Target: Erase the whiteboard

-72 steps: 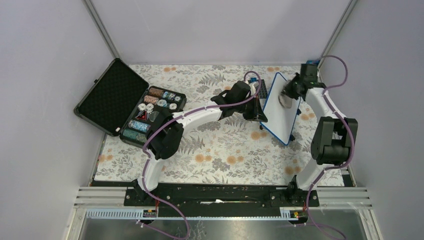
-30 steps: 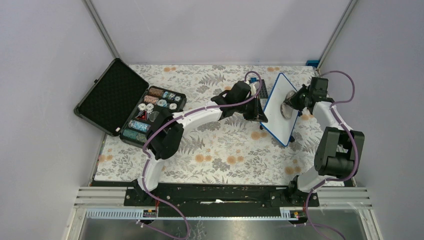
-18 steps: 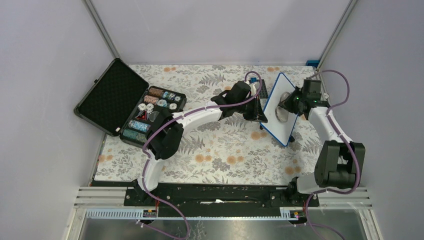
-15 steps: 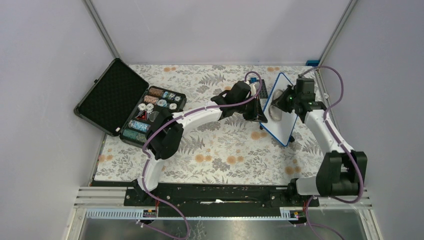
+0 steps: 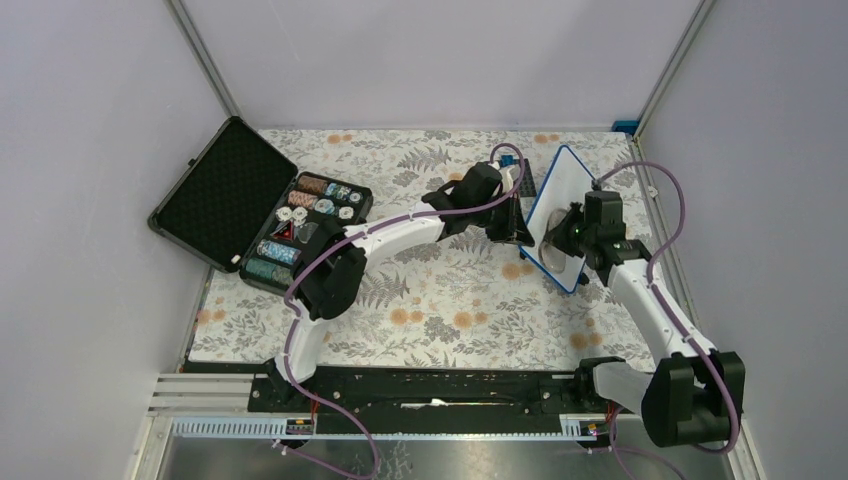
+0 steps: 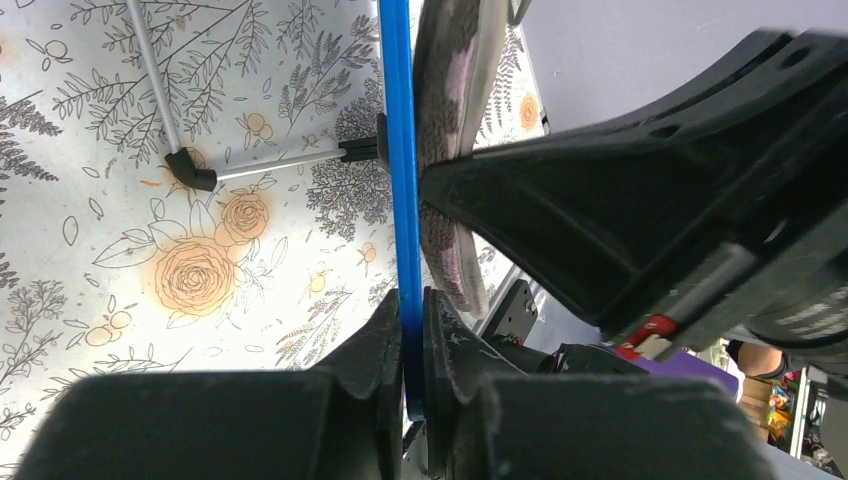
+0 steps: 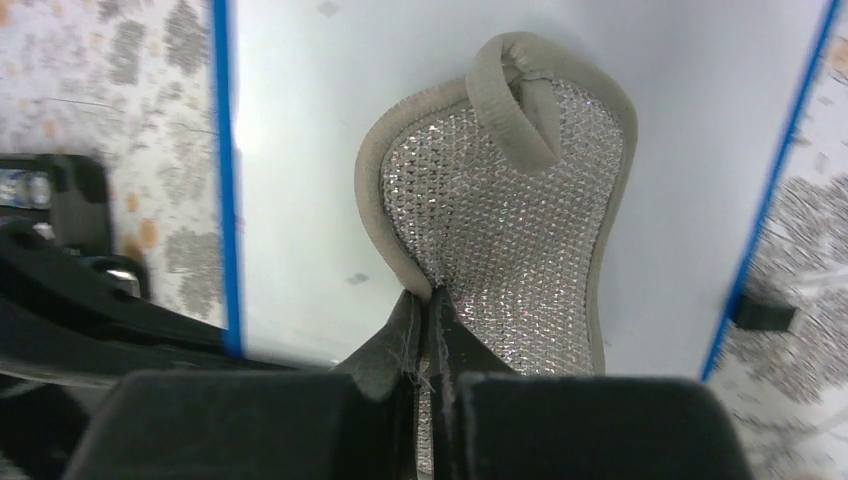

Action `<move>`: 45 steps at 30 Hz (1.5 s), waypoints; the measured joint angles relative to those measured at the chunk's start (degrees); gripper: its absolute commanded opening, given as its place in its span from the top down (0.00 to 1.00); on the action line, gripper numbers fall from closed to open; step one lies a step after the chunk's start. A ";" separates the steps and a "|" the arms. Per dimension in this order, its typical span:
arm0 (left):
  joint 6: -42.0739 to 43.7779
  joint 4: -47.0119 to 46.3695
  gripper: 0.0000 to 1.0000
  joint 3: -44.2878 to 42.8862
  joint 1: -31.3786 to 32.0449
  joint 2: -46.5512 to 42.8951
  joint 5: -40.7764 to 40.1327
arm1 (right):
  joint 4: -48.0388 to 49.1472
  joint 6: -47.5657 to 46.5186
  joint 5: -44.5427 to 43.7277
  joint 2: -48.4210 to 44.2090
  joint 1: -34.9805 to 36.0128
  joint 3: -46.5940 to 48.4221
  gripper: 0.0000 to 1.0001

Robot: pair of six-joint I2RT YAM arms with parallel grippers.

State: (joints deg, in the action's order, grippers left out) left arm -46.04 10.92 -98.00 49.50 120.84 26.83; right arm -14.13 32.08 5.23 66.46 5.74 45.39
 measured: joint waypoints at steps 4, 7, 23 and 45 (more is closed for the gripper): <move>0.33 -0.09 1.00 0.00 0.22 -0.15 0.02 | -4.66 -1.05 -2.16 -3.72 0.02 -2.45 1.00; 0.35 -0.09 1.00 0.00 0.22 -0.15 0.09 | -8.55 -1.46 -2.29 -4.63 0.87 -1.44 1.00; 0.68 0.55 1.00 0.17 0.00 -0.20 -0.94 | -2.49 -0.09 -1.18 2.45 -1.99 -0.07 1.00; 1.14 -0.20 1.00 1.11 -0.04 -0.57 -0.61 | -0.90 7.58 -4.59 0.61 -4.57 -7.10 1.00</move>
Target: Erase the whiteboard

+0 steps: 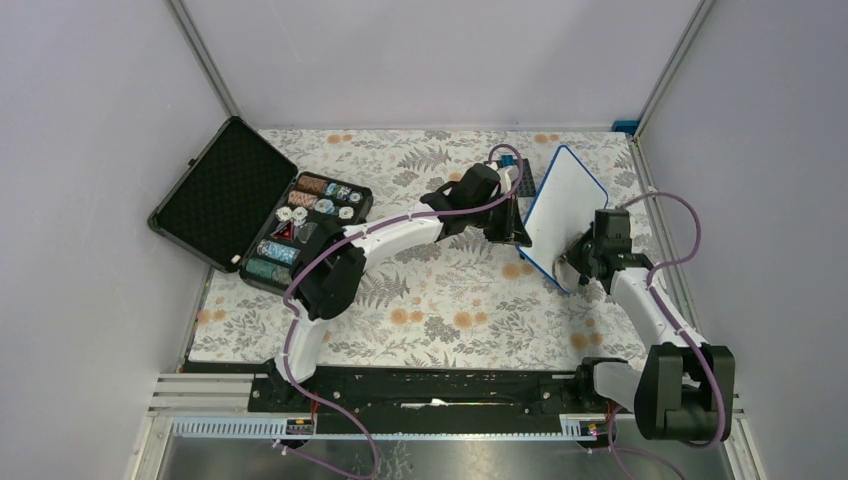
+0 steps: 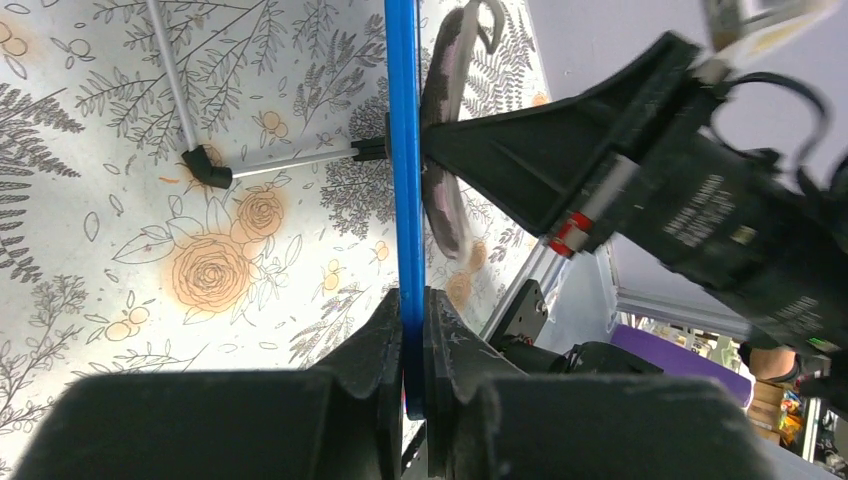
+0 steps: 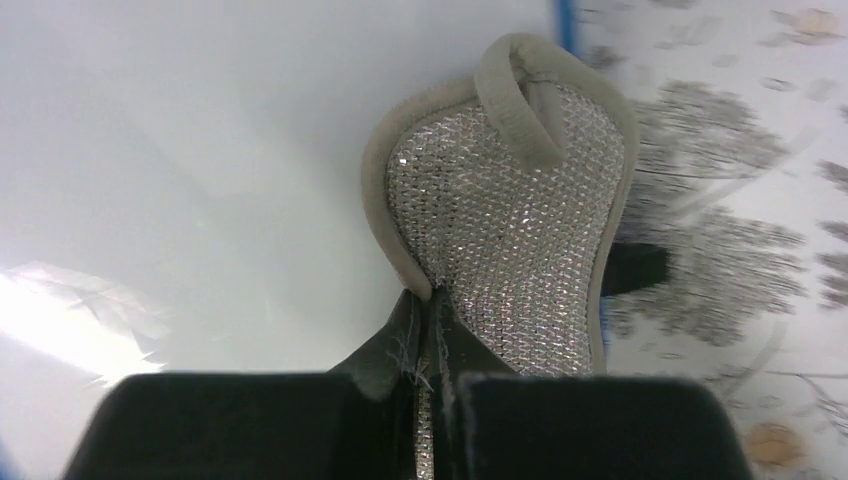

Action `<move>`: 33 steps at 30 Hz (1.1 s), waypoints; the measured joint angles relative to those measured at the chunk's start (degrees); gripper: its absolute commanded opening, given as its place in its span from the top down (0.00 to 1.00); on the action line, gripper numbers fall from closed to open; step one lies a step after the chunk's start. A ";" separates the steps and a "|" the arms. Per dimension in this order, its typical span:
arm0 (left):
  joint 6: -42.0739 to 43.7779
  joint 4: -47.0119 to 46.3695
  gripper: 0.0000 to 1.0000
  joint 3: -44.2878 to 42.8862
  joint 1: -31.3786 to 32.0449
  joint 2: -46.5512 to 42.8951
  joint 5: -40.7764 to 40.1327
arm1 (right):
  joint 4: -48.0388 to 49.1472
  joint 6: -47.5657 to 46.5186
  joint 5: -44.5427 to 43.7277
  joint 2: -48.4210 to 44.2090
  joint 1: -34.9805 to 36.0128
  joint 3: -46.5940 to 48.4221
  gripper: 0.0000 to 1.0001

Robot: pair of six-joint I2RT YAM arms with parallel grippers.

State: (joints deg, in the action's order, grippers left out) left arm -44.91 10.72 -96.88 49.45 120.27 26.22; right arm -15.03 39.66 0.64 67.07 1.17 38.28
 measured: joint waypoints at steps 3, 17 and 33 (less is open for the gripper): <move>-0.20 -0.76 1.00 0.26 0.00 -0.04 0.57 | 1.20 0.37 -2.27 -0.48 -3.37 -3.78 1.00; -0.37 -0.90 1.00 0.28 -0.09 -0.07 1.33 | -7.63 -1.07 -6.47 -2.01 10.75 6.49 1.00; -0.76 -1.79 1.00 0.61 -0.11 -0.11 1.97 | -5.25 -2.49 3.28 -1.44 -2.51 0.09 1.00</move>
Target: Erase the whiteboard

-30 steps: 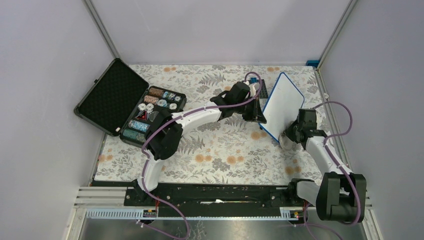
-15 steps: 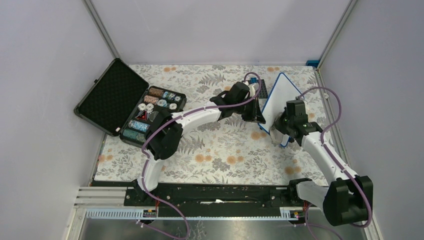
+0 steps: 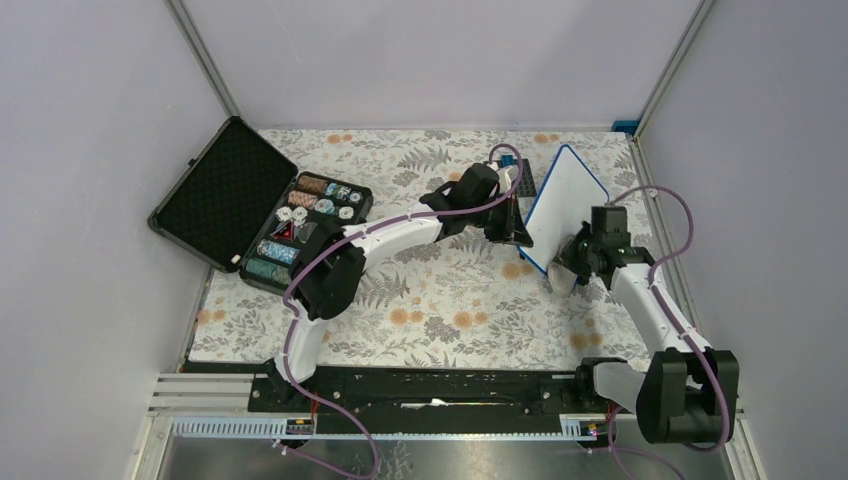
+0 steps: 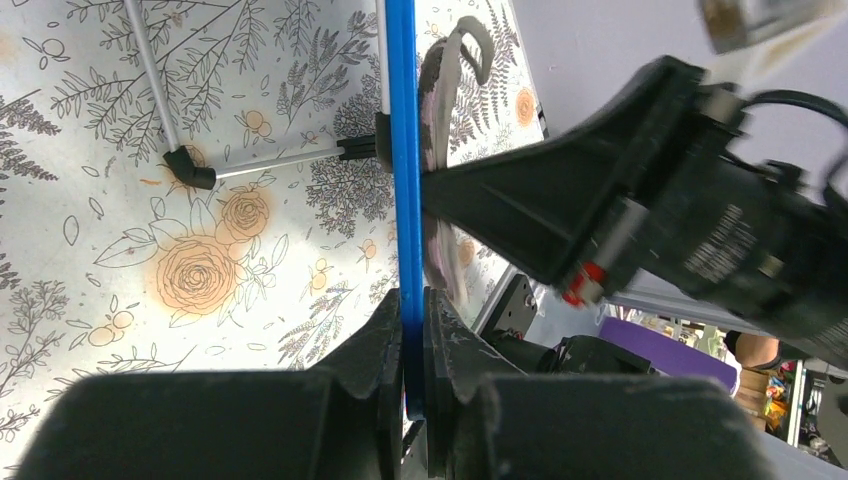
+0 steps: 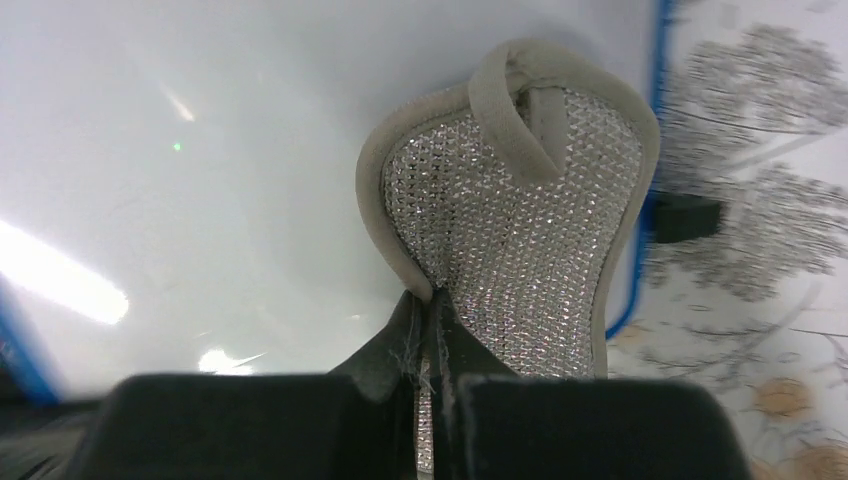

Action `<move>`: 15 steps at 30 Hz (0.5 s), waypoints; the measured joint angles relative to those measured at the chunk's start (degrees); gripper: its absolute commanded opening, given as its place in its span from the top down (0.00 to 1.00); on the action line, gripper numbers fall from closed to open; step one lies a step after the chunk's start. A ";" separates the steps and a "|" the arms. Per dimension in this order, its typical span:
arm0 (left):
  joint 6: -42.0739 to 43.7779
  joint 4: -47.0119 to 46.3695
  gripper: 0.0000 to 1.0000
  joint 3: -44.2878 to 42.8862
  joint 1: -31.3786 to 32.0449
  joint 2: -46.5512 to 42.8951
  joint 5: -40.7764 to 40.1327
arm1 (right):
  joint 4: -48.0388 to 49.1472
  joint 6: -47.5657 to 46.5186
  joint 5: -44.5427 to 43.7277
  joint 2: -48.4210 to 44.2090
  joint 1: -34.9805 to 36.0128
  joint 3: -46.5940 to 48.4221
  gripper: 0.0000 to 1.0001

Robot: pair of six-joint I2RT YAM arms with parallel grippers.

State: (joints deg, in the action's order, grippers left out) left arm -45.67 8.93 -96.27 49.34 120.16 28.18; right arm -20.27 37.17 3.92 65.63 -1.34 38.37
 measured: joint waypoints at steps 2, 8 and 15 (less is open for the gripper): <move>-0.02 0.02 1.00 0.00 -0.02 0.00 -0.04 | -1.20 0.04 0.11 -0.37 3.93 2.95 1.00; 0.31 1.05 1.00 0.00 -0.20 0.00 -0.26 | 1.70 1.79 0.15 -1.46 6.78 1.66 1.00; 0.55 1.16 1.00 0.00 -0.24 0.11 -0.76 | 9.18 2.84 7.34 -1.33 -3.06 -4.57 1.00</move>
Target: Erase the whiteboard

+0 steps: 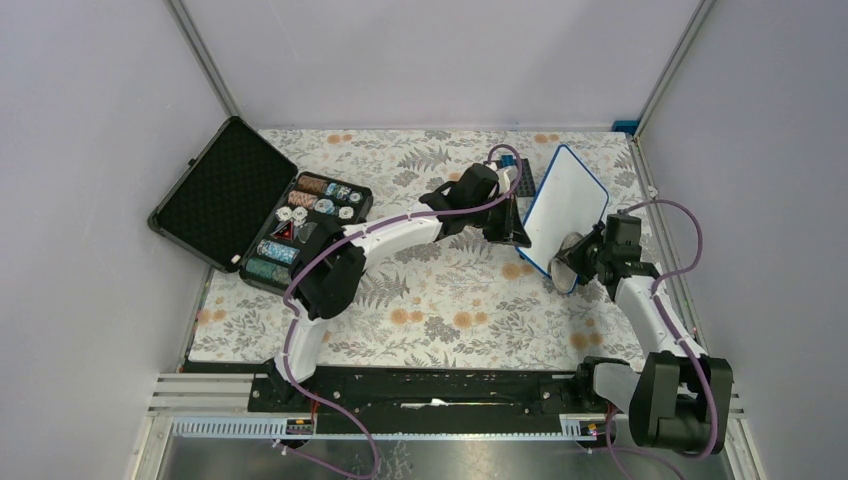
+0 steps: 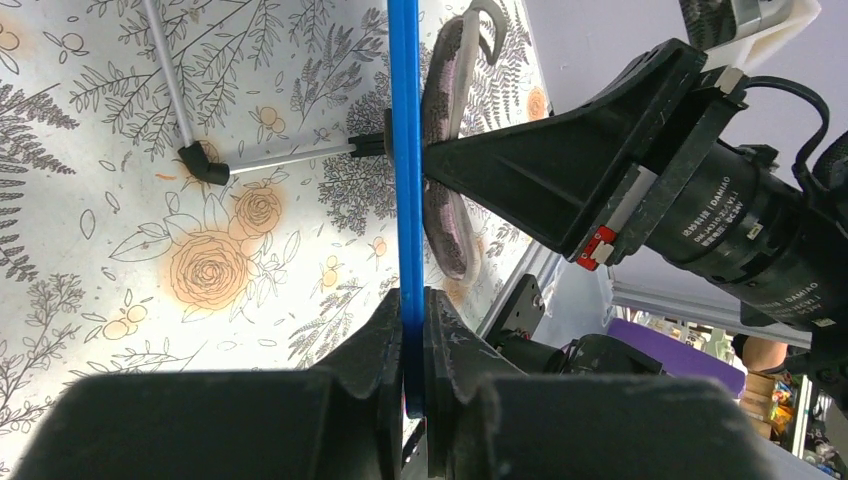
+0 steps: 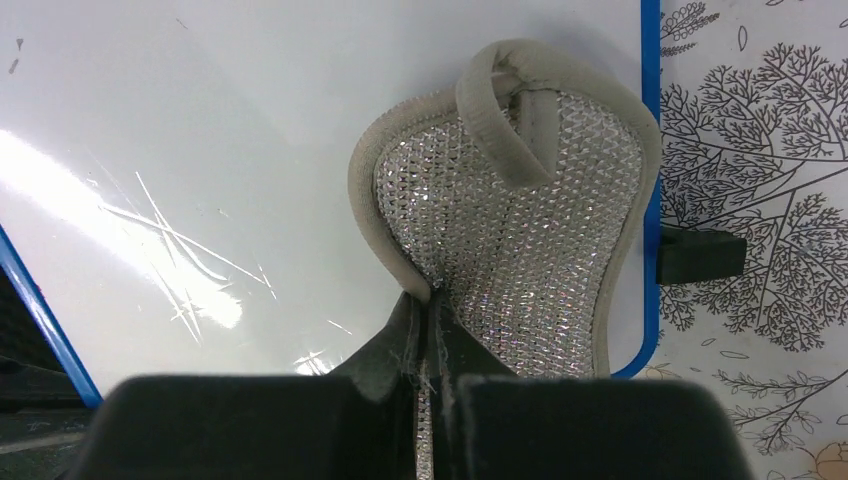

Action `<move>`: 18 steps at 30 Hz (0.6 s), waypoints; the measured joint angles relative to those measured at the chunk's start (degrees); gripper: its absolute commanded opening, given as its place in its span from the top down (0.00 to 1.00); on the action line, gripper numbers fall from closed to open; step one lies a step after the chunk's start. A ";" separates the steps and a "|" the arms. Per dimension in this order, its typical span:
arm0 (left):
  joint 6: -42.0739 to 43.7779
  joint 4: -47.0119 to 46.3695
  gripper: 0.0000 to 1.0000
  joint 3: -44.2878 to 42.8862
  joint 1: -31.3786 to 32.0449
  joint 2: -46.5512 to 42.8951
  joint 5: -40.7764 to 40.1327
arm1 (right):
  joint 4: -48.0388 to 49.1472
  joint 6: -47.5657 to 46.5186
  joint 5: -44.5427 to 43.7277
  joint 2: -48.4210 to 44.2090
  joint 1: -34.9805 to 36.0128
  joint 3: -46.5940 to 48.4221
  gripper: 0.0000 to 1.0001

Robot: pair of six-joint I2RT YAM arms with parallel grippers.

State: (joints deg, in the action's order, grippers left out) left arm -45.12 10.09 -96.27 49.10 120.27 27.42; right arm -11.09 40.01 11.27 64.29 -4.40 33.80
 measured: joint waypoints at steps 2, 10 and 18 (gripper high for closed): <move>-0.17 -0.33 1.00 0.00 0.02 0.00 0.35 | 0.31 0.02 0.39 -0.20 -1.07 -0.42 1.00; -0.44 -0.72 0.97 -0.15 0.20 -0.02 1.31 | -9.11 -4.07 0.24 -4.28 -0.22 2.75 1.00; 0.31 0.92 0.68 -0.90 0.94 0.00 1.97 | -17.68 -10.32 -0.13 -10.97 1.05 15.45 1.00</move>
State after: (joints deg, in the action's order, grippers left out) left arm -44.82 11.00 -97.17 50.04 120.27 29.39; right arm -28.77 29.69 11.14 53.32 -3.36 49.25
